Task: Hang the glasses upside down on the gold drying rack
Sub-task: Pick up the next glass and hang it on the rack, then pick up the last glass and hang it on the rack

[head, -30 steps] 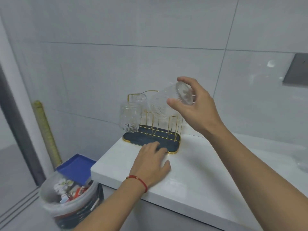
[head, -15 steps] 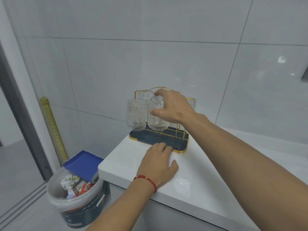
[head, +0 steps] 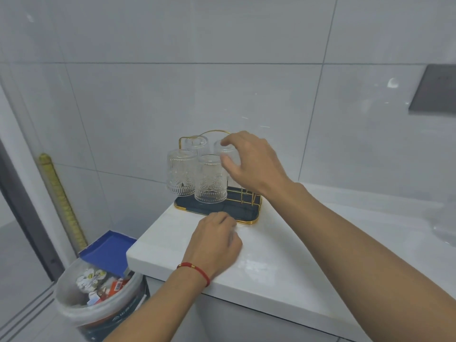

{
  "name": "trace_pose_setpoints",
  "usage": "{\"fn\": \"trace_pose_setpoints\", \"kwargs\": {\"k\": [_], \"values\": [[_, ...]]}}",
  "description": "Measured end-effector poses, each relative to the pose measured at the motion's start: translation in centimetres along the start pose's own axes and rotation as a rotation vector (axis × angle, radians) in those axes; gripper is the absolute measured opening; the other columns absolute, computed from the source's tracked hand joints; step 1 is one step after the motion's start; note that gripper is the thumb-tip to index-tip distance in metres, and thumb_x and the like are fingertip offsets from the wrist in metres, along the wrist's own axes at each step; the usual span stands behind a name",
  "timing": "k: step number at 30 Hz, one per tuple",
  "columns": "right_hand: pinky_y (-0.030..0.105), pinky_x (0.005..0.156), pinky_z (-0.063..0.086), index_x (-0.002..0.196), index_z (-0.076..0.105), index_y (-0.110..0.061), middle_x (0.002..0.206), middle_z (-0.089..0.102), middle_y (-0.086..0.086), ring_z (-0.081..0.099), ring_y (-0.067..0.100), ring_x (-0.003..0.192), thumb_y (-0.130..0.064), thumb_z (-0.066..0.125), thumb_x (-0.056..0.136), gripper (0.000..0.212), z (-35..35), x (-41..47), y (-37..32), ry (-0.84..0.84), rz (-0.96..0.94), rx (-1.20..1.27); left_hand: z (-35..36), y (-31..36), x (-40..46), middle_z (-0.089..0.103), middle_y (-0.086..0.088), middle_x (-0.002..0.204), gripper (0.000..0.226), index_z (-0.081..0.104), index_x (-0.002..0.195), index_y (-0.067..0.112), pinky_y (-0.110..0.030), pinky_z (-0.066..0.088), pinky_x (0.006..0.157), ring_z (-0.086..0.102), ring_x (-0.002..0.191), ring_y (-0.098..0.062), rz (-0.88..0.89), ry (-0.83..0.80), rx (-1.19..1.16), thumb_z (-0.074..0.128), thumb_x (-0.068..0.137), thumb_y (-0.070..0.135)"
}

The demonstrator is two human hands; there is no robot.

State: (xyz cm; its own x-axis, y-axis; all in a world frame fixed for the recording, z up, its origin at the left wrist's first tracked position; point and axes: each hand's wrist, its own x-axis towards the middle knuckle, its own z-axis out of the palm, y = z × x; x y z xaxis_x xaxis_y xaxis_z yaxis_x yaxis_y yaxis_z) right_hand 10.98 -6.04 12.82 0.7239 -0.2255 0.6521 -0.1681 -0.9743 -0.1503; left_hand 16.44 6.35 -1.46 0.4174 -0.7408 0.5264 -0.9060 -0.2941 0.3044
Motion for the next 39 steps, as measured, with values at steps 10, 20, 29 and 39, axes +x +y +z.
{"fn": "trace_pose_setpoints", "kwargs": {"k": [10,20,29,39], "values": [[0.040,0.094,0.053,0.114,0.072,-0.018,0.116,0.073,-0.001,0.067,0.019,0.101,-0.016,0.067,0.093,0.022,-7.5,-17.9,14.6,0.206,0.679,0.154,3.4,11.7,1.5,0.068,0.000,0.112,0.028,0.068,0.111,0.016,-0.040,0.044,0.092,0.059,0.110,-0.023,0.249,0.039,-0.125,0.060,0.085,0.017],[0.043,0.098,0.043,0.158,0.018,-0.015,0.160,0.028,0.017,0.047,0.042,0.136,-0.027,0.079,0.087,0.094,-13.5,-26.0,26.7,0.581,1.331,0.319,10.7,23.4,4.5,0.060,0.001,0.121,0.027,0.062,0.113,0.016,-0.038,0.037,0.099,0.049,0.118,-0.023,0.345,-0.073,-0.144,0.048,0.090,0.020],[0.036,0.082,0.044,0.137,0.043,0.000,0.130,0.063,0.023,0.060,0.041,0.122,-0.036,0.084,0.084,0.076,-10.6,-26.0,31.5,0.453,1.269,0.183,11.5,23.3,4.2,0.060,-0.002,0.116,0.030,0.062,0.109,0.017,-0.045,0.043,0.097,0.050,0.116,-0.027,0.373,-0.008,-0.135,0.055,0.081,0.017],[0.029,0.090,0.051,0.128,0.052,-0.037,0.128,0.058,-0.004,0.061,0.013,0.114,-0.040,0.093,0.067,0.073,-11.4,-25.3,23.6,0.403,0.757,0.356,9.9,23.3,4.2,0.049,0.017,0.130,0.058,0.042,0.138,0.030,-0.022,0.049,0.090,0.054,0.111,-0.005,0.122,-0.043,-0.657,0.067,0.086,0.039]]}}
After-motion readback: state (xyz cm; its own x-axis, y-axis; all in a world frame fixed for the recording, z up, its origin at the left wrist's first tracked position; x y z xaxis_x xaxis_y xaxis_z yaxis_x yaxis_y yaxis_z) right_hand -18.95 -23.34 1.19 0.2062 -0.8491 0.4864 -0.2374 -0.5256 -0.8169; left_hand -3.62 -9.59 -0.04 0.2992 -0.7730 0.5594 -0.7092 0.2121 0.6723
